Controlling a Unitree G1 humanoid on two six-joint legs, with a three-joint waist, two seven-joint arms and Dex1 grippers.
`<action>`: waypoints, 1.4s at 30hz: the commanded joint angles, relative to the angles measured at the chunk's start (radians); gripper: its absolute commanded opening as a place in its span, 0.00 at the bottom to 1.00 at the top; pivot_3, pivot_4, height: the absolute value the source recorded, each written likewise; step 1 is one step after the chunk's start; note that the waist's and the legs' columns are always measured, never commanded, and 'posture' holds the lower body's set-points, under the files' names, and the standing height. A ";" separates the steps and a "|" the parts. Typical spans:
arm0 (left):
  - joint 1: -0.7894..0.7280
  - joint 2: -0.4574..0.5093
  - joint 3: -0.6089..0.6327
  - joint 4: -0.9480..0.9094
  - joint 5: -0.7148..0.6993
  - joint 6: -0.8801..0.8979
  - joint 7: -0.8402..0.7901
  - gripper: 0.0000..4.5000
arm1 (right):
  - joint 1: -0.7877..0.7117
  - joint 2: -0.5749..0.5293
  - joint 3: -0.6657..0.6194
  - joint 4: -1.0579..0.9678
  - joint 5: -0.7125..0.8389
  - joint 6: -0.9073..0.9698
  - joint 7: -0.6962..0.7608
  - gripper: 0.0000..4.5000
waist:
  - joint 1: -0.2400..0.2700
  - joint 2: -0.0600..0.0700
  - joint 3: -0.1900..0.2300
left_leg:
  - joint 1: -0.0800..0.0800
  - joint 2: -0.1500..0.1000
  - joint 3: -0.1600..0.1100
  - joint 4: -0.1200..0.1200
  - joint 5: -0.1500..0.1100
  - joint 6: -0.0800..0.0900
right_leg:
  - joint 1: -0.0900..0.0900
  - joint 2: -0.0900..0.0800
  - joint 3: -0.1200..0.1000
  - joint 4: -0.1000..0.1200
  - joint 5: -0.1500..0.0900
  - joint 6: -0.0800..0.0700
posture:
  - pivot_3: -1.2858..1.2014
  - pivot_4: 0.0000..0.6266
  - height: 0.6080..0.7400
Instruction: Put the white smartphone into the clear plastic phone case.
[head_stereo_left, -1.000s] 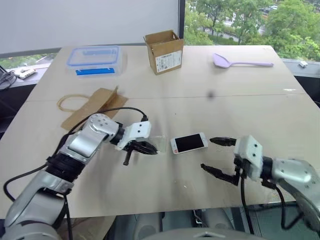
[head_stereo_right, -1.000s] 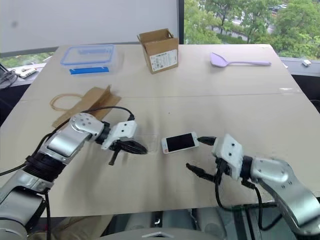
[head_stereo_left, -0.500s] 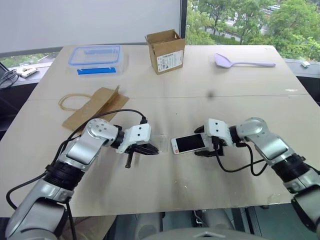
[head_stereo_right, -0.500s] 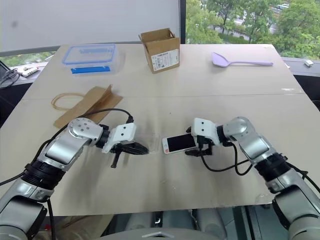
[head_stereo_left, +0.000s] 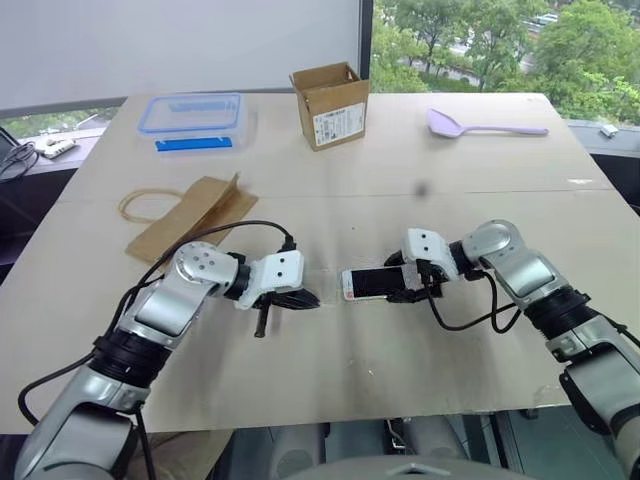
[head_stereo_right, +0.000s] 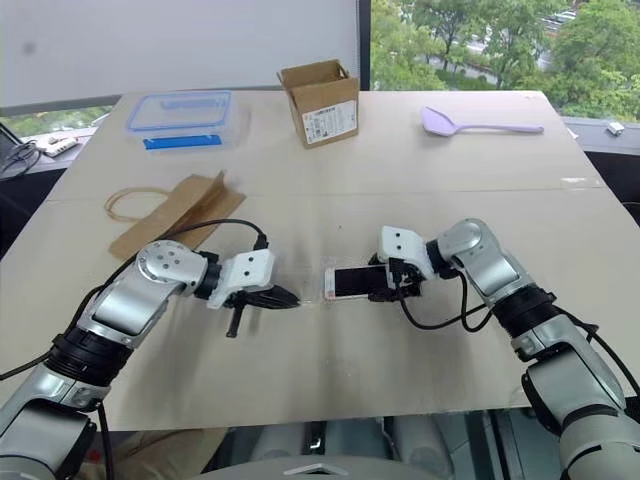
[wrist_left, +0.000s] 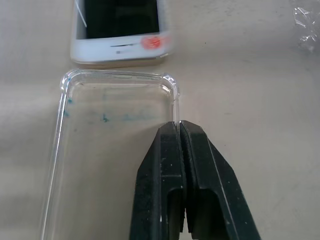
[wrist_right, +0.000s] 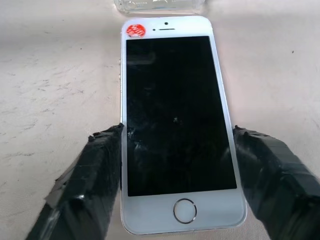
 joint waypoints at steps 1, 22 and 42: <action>0.014 -0.011 0.025 -0.045 -0.018 -0.006 0.003 0.00 | 0.100 -0.071 -0.021 -0.027 -0.027 0.050 -0.005 0.66 | 0.008 0.000 0.000 | 0.000 0.000 0.000 0.000 0.000 0.000 | 0.000 0.000 0.000 0.000 0.000 0.000 | 0.52 0.24 1.00; -0.323 -0.450 -0.256 0.210 0.153 0.006 0.042 0.00 | 1.089 -0.330 -0.817 -0.752 0.270 0.215 -0.222 0.65 | 0.021 0.001 -0.001 | -0.013 -0.012 -0.009 0.014 -0.005 0.009 | 0.001 -0.004 0.004 -0.004 -0.004 0.010 | 0.52 0.24 1.00; -0.407 -0.621 -0.276 0.218 0.190 0.321 0.080 0.31 | 1.053 -0.293 -0.842 -0.752 0.318 0.204 -0.279 0.62 | 0.017 0.002 0.000 | -0.014 -0.015 -0.012 0.014 -0.006 0.010 | 0.001 -0.004 0.005 -0.004 -0.004 0.010 | 0.52 0.24 1.00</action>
